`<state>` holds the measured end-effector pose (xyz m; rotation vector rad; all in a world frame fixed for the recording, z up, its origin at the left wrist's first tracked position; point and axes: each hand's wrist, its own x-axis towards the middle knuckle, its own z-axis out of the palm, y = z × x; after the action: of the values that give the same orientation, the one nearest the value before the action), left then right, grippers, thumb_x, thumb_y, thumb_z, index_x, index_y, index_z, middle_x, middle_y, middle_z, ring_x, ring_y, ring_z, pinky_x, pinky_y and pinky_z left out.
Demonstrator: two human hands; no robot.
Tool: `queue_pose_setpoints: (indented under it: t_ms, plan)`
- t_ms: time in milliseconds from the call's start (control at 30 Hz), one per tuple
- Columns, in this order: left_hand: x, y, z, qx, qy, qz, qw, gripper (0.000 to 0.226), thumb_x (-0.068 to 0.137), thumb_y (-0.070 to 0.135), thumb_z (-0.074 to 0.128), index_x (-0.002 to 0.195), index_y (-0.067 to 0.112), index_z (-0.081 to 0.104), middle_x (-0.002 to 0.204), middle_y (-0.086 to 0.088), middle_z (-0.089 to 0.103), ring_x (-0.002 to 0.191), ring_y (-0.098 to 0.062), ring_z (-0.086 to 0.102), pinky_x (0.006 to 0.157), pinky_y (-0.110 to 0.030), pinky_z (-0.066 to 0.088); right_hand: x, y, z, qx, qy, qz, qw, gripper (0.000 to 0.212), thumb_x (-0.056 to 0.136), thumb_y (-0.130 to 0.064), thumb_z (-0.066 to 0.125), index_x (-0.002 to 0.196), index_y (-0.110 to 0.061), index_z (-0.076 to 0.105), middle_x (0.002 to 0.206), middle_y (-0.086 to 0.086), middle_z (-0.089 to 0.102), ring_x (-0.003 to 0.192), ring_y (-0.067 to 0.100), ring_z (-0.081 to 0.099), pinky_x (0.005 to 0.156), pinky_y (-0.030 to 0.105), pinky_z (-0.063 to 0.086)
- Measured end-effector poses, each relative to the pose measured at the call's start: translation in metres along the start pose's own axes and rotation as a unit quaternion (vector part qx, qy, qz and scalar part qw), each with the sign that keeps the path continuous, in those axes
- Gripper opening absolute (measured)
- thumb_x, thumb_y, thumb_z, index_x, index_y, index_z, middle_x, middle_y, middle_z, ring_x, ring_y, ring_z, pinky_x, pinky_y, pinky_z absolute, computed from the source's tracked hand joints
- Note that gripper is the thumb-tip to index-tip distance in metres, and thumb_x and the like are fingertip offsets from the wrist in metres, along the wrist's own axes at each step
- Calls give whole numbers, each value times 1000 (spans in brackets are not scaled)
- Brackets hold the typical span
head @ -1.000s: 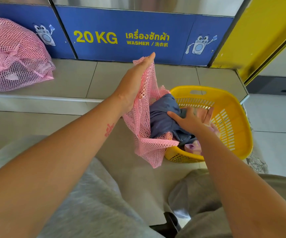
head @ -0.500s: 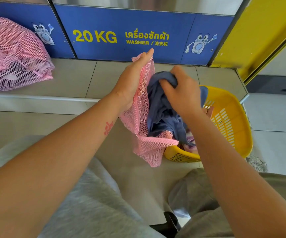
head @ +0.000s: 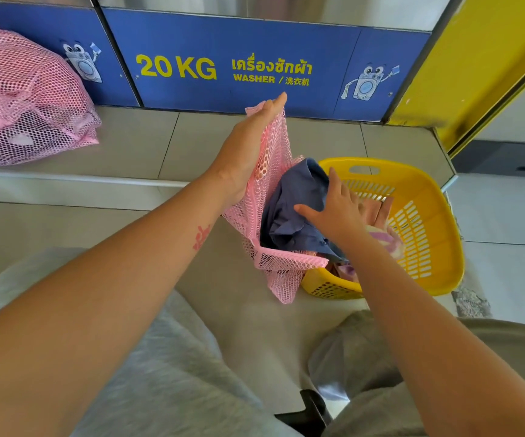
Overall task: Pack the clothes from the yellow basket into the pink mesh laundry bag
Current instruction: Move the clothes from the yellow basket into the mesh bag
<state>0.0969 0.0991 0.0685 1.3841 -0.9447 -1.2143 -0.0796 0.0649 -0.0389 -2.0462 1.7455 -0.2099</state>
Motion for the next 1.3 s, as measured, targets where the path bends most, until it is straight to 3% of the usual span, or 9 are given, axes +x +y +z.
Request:
queue_pose_setpoints:
  t_ms: [267,433,600,767,900,967,1067,1200,1300]
  plan:
    - [3,-1,-5,-7,2,-13,1000,67,93,61,51,153,34,35,163,13,25,149,-12,23,122,-51,19,11,-15,1,-91,86,-66,990,30,93,-38,51,116,-19,56,121,8,59,119,33,41,93,47,32]
    - [5,0,-4,-8,11,-17,1000,67,95,58,52,154,33,32,162,12,26,149,-12,23,122,-51,20,12,-7,2,23,96,-51,994,30,91,-40,55,118,-28,50,140,0,43,130,29,38,102,52,31]
    - [4,0,3,4,8,-7,1000,62,97,57,47,153,33,35,165,13,18,151,-10,15,122,-46,16,25,-13,-3,60,88,7,994,87,78,-63,63,146,-24,24,147,2,40,138,29,33,108,56,27]
    - [6,-1,4,-16,13,-21,1000,64,96,57,51,153,34,33,163,13,24,150,-13,22,121,-51,19,25,-16,-14,36,124,8,992,23,95,-32,49,114,-22,58,122,3,64,122,32,40,97,49,30]
    - [10,-2,2,-45,20,-35,998,73,91,58,59,154,33,31,159,10,34,146,-16,32,120,-52,25,-2,-15,-27,182,190,-61,963,22,95,-13,45,107,-17,62,108,2,66,109,16,51,90,31,38]
    - [10,-2,1,-53,22,-34,998,78,89,59,62,154,32,30,159,9,35,145,-15,33,120,-51,25,-19,-11,-33,284,164,-61,943,19,94,-10,44,101,-12,62,90,1,63,87,-13,53,72,12,27]
    - [7,-2,2,-57,23,-28,998,80,88,59,63,154,32,29,160,8,34,146,-16,32,120,-52,24,-34,-3,-32,339,76,-42,937,19,90,-6,44,86,-4,62,70,8,53,80,-6,44,87,23,6]
    - [3,-1,6,-50,19,-21,998,75,91,56,60,154,31,29,160,9,31,147,-15,29,121,-51,22,-36,23,-19,208,-19,-40,977,22,84,-12,49,72,5,55,79,28,55,76,26,50,79,49,36]
    - [3,-3,11,-44,18,-14,999,72,93,54,59,155,30,29,161,12,27,147,-10,24,121,-46,20,-41,36,-16,144,-71,-17,987,10,69,-11,53,59,-12,55,74,13,58,82,34,55,74,45,46]
